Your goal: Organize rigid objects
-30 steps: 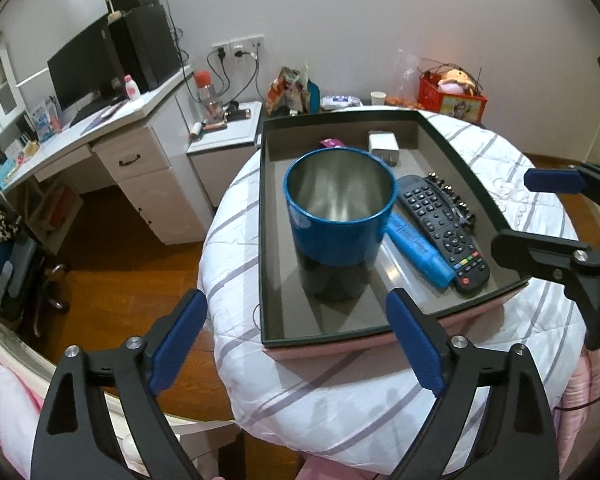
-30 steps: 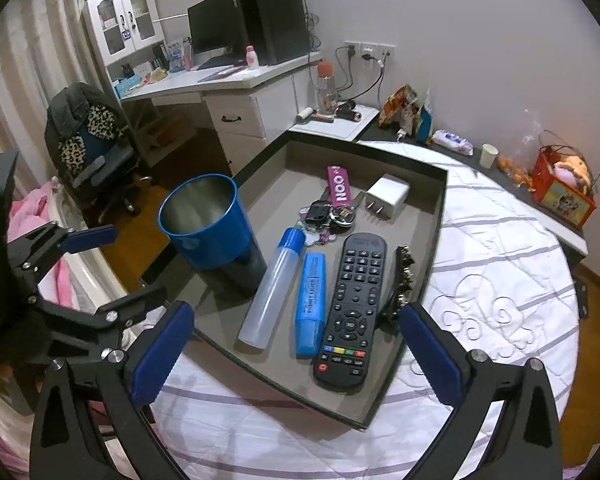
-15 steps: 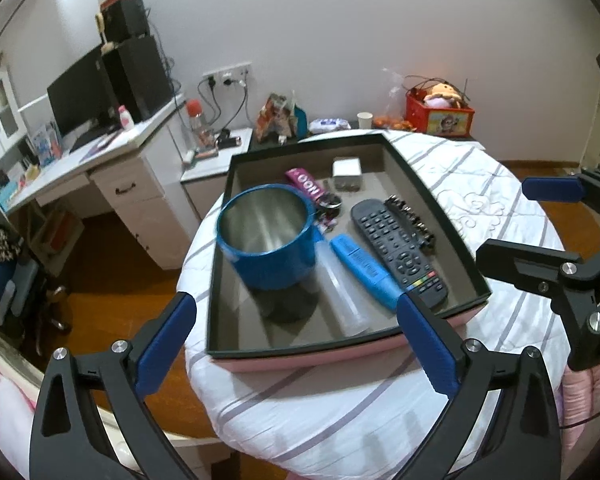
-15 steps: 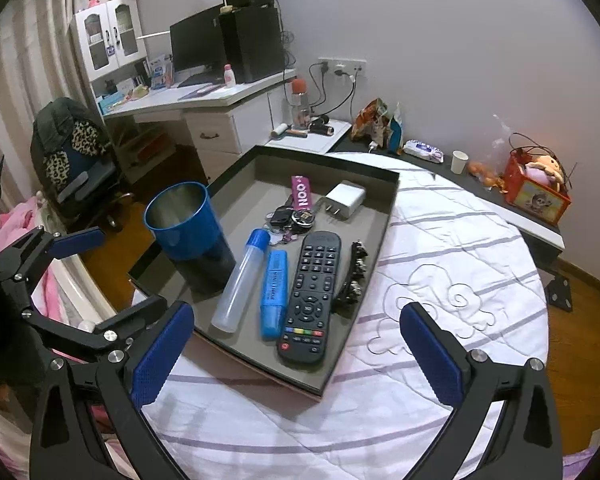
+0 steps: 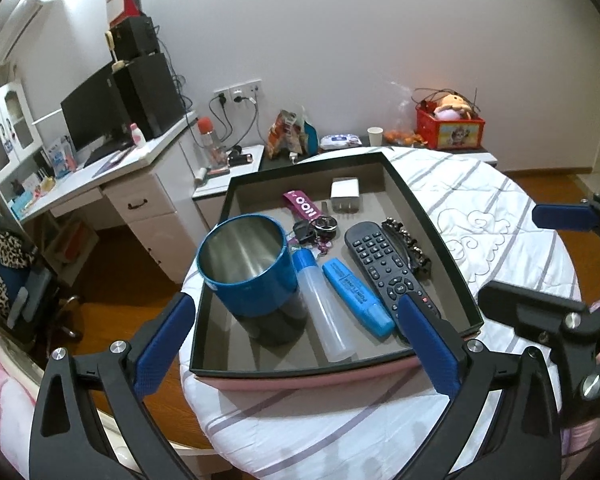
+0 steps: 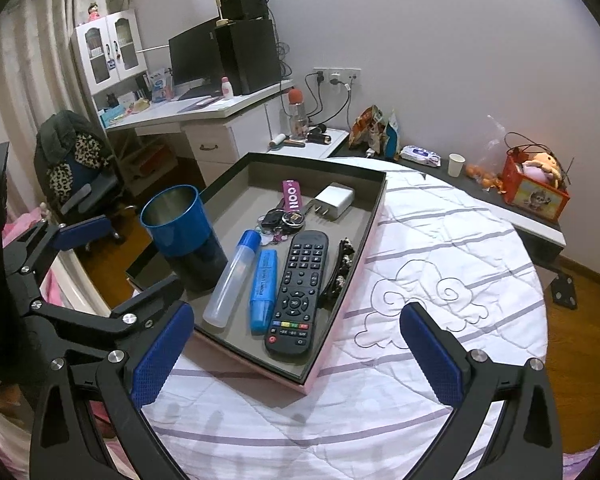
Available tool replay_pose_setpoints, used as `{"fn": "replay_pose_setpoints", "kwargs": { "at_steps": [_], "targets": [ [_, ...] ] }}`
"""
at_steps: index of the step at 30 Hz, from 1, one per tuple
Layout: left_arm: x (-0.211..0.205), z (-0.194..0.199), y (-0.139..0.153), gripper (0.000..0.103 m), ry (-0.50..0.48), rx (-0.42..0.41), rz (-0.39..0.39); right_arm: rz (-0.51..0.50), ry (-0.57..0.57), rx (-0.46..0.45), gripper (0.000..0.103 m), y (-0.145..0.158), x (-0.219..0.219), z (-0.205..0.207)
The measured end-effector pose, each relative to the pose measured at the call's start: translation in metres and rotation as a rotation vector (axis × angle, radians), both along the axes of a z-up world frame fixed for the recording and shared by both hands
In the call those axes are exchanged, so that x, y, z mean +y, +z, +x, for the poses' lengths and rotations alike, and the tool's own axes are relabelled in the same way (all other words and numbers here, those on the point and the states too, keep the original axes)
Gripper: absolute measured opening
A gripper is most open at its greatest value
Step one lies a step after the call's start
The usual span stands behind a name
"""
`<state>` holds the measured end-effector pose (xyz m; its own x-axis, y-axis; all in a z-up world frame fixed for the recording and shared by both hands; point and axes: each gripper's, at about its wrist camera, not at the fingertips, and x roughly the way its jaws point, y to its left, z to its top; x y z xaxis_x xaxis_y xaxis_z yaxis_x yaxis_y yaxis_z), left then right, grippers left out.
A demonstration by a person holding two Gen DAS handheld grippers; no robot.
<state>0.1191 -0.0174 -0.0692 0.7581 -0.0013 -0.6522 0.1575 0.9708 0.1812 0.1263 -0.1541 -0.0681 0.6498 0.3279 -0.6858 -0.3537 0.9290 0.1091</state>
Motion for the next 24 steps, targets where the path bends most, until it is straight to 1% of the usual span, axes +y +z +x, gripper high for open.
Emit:
{"fn": "replay_pose_setpoints", "kwargs": {
  "at_steps": [6, 13, 24],
  "targets": [
    [-0.009, 0.003, 0.0, 0.102, -0.013, -0.002, 0.019, 0.0, -0.011, -0.013, 0.103, 0.0, -0.005, -0.001],
    [-0.019, 0.005, 0.0, 0.102, -0.021, -0.003, 0.039, 0.028, -0.022, -0.029, 0.103, 0.001, -0.018, -0.001],
    [-0.022, 0.006, 0.0, 0.102, -0.022, -0.011, 0.034, 0.041, -0.006, -0.046, 0.103, 0.002, -0.019, -0.002]
  ]
}}
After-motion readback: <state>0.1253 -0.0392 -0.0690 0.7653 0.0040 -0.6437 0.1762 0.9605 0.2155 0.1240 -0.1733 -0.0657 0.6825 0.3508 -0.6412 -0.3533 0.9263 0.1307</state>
